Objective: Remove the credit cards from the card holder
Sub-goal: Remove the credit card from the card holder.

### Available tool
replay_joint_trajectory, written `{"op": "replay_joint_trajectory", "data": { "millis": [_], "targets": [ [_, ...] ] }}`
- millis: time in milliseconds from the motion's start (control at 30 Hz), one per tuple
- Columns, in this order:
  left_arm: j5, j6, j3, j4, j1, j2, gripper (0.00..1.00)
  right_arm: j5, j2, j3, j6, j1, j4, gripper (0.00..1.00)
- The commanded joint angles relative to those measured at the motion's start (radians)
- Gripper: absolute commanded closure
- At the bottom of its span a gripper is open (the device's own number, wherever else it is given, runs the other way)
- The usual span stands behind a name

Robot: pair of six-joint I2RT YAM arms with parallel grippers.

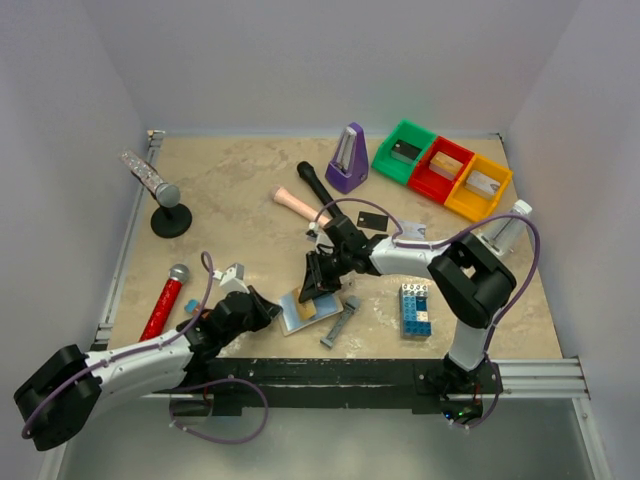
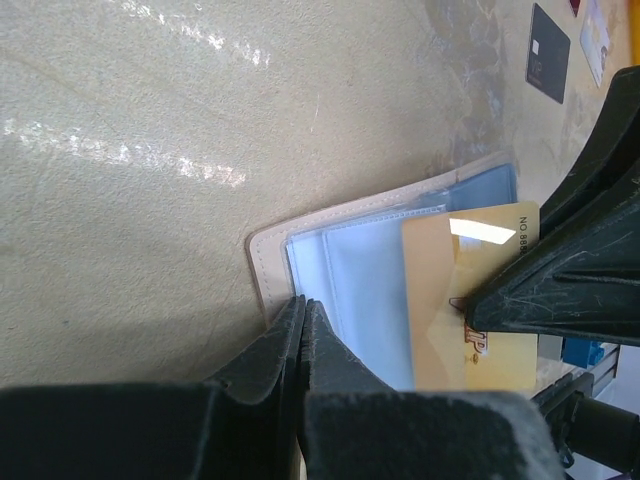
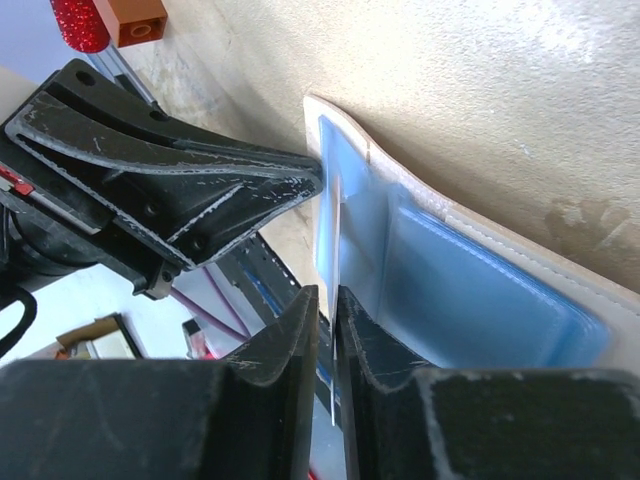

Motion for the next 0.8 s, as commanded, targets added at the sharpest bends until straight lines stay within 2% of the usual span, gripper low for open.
{"op": "replay_joint_trajectory", "data": {
  "millis": [0, 300, 433, 633, 767],
  "targets": [
    [-0.037, 0.003, -0.040, -0.084, -0.001, -0.008, 1.00, 0.004, -0.057, -0.002, -0.013, -0.009, 0.005, 0.88],
    [-0.054, 0.006, -0.033, -0.122, 0.000, -0.044, 1.00, 0.010, -0.075, -0.011, -0.025, -0.032, -0.018, 1.00],
    [-0.072, 0.008, -0.020, -0.162, 0.002, -0.067, 1.00, 0.017, -0.083, -0.011, -0.035, -0.052, -0.045, 1.00],
    [-0.118, 0.011, 0.009, -0.320, 0.013, -0.143, 1.00, 0.020, -0.140, -0.032, -0.051, -0.112, -0.079, 1.00],
    [-0.147, 0.021, 0.041, -0.412, 0.034, -0.198, 1.00, 0.034, -0.219, -0.013, -0.120, -0.143, -0.168, 1.00]
  ]
}}
